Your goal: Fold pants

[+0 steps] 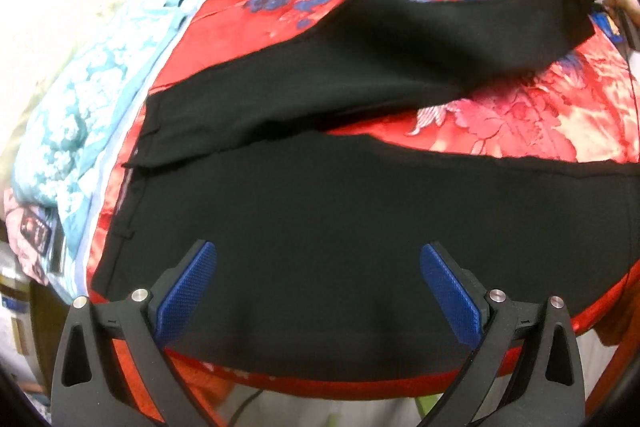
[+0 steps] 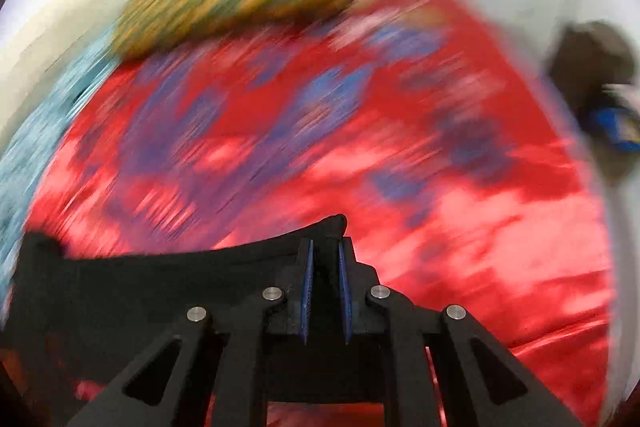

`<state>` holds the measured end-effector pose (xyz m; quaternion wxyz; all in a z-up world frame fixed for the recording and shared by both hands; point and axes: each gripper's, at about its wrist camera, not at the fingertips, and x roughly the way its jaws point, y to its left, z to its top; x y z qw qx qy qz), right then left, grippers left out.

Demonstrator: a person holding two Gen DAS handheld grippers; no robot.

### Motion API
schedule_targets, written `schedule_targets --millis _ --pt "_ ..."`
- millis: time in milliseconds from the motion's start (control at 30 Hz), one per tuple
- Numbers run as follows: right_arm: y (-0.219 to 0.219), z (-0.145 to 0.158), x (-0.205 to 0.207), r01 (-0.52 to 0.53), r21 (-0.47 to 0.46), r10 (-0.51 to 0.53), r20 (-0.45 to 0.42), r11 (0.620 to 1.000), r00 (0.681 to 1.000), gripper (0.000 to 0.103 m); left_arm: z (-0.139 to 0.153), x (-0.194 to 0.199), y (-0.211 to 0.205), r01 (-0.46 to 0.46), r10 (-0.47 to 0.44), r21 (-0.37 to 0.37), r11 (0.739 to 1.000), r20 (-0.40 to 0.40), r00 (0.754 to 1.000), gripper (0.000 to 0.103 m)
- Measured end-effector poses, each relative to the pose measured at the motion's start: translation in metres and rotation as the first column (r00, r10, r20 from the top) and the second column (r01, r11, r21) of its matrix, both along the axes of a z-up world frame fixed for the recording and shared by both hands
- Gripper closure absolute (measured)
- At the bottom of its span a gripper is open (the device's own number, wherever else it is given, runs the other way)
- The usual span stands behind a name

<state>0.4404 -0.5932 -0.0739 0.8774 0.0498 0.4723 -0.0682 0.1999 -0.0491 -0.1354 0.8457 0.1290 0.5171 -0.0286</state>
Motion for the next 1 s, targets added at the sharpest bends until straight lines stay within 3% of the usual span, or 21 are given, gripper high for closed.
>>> schedule_targets --millis 33,100,167,200,233,333,400,500,567,600,633,667,800,900,1000 --pt "-0.022 0.01 0.001 0.087 -0.04 -0.085 0.044 0.995 0.995 0.091 0.0 0.001 -0.002 0.002 -0.002 -0.003 1.0 -0.001 1.0 0.001" --pt "-0.046 0.011 0.01 0.165 -0.024 -0.162 0.077 0.986 0.984 0.087 -0.003 0.006 -0.005 0.005 -0.005 -0.005 1.0 -0.013 1.0 0.001" --pt "-0.054 -0.002 0.022 0.223 -0.06 -0.219 0.067 0.973 0.973 0.075 -0.009 0.014 -0.007 0.005 -0.005 0.005 1.0 -0.031 0.999 0.001" --pt "-0.053 -0.011 0.027 0.232 -0.061 -0.23 0.043 0.971 0.972 0.044 -0.011 0.021 -0.008 0.006 -0.005 0.01 1.0 -0.037 0.999 0.001" --pt "-0.05 -0.02 0.03 0.244 -0.058 -0.243 0.026 0.968 0.97 0.023 -0.011 0.028 -0.008 0.004 -0.004 0.011 1.0 -0.037 0.999 0.001" --pt "-0.033 -0.03 0.016 0.215 -0.002 -0.214 0.074 0.977 0.974 0.022 -0.005 0.078 0.009 -0.05 0.051 -0.032 0.998 0.027 0.998 0.001" --pt "-0.015 -0.041 0.003 0.174 0.03 -0.176 0.062 0.984 0.982 0.022 -0.012 0.125 0.025 -0.102 0.104 -0.03 0.994 0.088 0.991 0.001" --pt "0.019 -0.049 -0.028 0.104 0.121 -0.111 0.06 0.987 0.992 0.022 -0.054 0.2 0.055 -0.25 0.234 0.086 0.964 0.168 0.958 0.001" --pt "0.036 -0.055 -0.057 0.062 0.172 -0.07 0.041 0.983 0.997 0.022 -0.105 0.234 0.076 -0.319 0.314 0.184 0.93 0.057 0.948 0.0" --pt "0.048 -0.056 -0.076 0.039 0.196 -0.045 0.026 0.98 0.999 0.022 -0.116 0.238 0.087 -0.337 0.334 0.114 0.935 0.046 0.941 0.0" --pt "0.057 -0.056 -0.092 0.025 0.208 -0.029 0.018 0.978 0.999 0.022 -0.115 0.235 0.098 -0.361 0.358 0.022 0.932 0.092 0.929 0.0" --pt "0.07 -0.053 -0.118 0.008 0.217 -0.012 0.017 0.976 1.0 0.021 -0.115 0.236 0.106 -0.38 0.381 -0.023 0.925 0.084 0.921 0.0" --pt "0.108 -0.042 -0.205 -0.018 0.172 0.015 0.024 0.985 1.0 0.011 -0.096 0.23 0.1 -0.377 0.376 0.022 0.926 0.042 0.926 0.002" --pt "0.134 -0.041 -0.268 -0.007 0.131 0.006 0.005 0.991 1.0 0.01 -0.07 0.191 0.086 -0.3 0.304 -0.073 0.951 0.05 0.952 0.001" --pt "0.157 -0.048 -0.321 0.052 0.163 -0.049 -0.025 0.985 0.999 0.01 -0.055 0.128 0.057 -0.154 0.157 -0.127 0.98 0.016 0.987 0.001"
